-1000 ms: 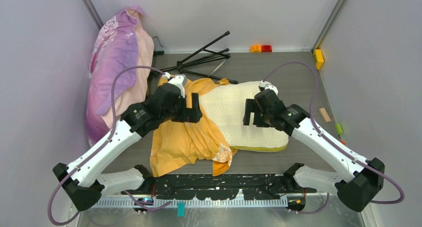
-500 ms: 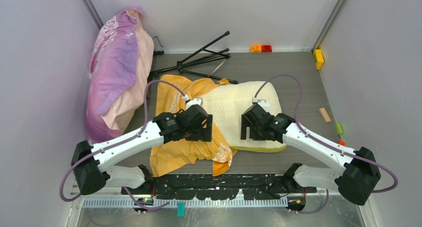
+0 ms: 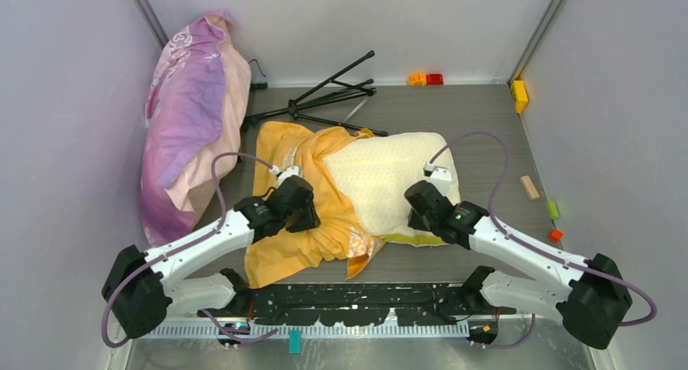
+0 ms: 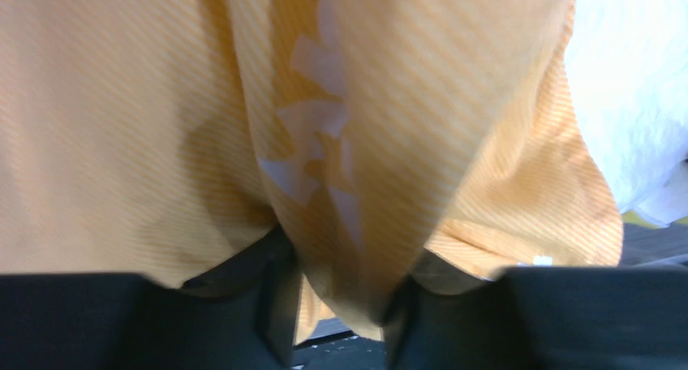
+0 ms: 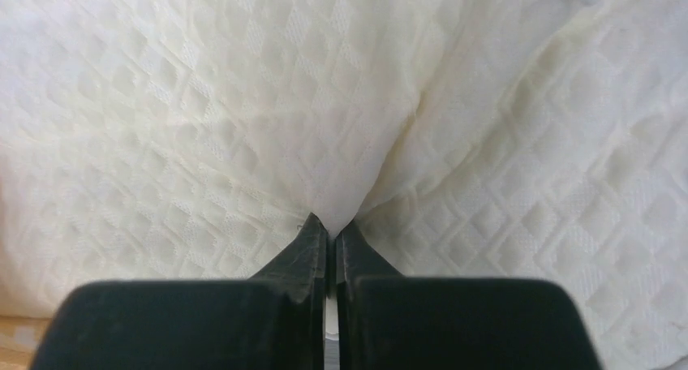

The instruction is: Remove the pillowcase from the pillow

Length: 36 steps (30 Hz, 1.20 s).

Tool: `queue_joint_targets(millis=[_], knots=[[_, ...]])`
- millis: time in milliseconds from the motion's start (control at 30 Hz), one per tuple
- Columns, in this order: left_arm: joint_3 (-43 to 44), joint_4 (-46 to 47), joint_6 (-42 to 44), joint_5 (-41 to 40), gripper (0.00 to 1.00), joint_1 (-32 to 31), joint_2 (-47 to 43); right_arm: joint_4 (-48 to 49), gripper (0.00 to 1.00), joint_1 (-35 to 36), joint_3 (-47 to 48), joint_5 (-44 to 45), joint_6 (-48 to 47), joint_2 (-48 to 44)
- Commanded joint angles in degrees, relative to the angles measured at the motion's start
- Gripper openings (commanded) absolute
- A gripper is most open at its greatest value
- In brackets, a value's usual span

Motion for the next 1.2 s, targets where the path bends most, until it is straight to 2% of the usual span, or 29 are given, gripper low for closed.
queue_joint_targets(millis=[0, 100, 133, 267, 467, 733, 900, 967, 1033, 1100, 1167], knots=[[-0.6, -0.6, -0.6, -5.0, 0.24, 2.0, -5.7, 0.5, 0.0, 0.0, 0.6, 13.9, 3.2, -6.1], [-0.1, -4.7, 0.2, -7.1, 0.03, 5.1, -9.4, -3.3, 0.0, -0.2, 1.6, 23.2, 4.5, -10.7], [0.2, -5.9, 0.7, -7.1, 0.0, 6.7, -10.5, -4.5, 0.0, -0.4, 1.9, 26.5, 5.1, -12.3], [1.4, -9.7, 3.7, -6.6, 0.0, 14.8, -14.3, -8.6, 0.0, -1.5, 3.3, 36.9, 5.6, -19.0], [3.4, -12.5, 6.8, -8.0, 0.0, 23.9, -18.4, -13.7, 0.0, -3.5, 5.1, 45.8, 6.7, -26.7], [7.4, -15.3, 10.6, -12.4, 0.0, 27.1, -20.4, -18.8, 0.0, -4.1, 7.5, 51.1, 8.4, -31.6], [8.9, -16.6, 13.4, -18.0, 0.0, 27.1, -23.3, -27.6, 0.0, -4.2, 10.0, 57.6, 18.5, -33.1], [9.4, -17.1, 14.5, -19.3, 0.0, 27.1, -24.2, -26.2, 0.0, -4.2, 10.1, 57.9, 16.3, -34.1], [9.5, -16.8, 15.3, -19.0, 0.0, 27.1, -24.7, -21.4, 0.0, -4.1, 9.6, 55.7, 10.2, -34.8], [9.4, -15.3, 17.2, -16.5, 0.0, 27.1, -24.7, -16.9, 0.0, -4.1, 8.9, 51.6, 4.6, -34.7], [9.2, -14.2, 18.6, -13.7, 0.0, 27.1, -24.3, -14.9, 0.0, -4.2, 8.5, 47.9, 3.0, -33.8]])
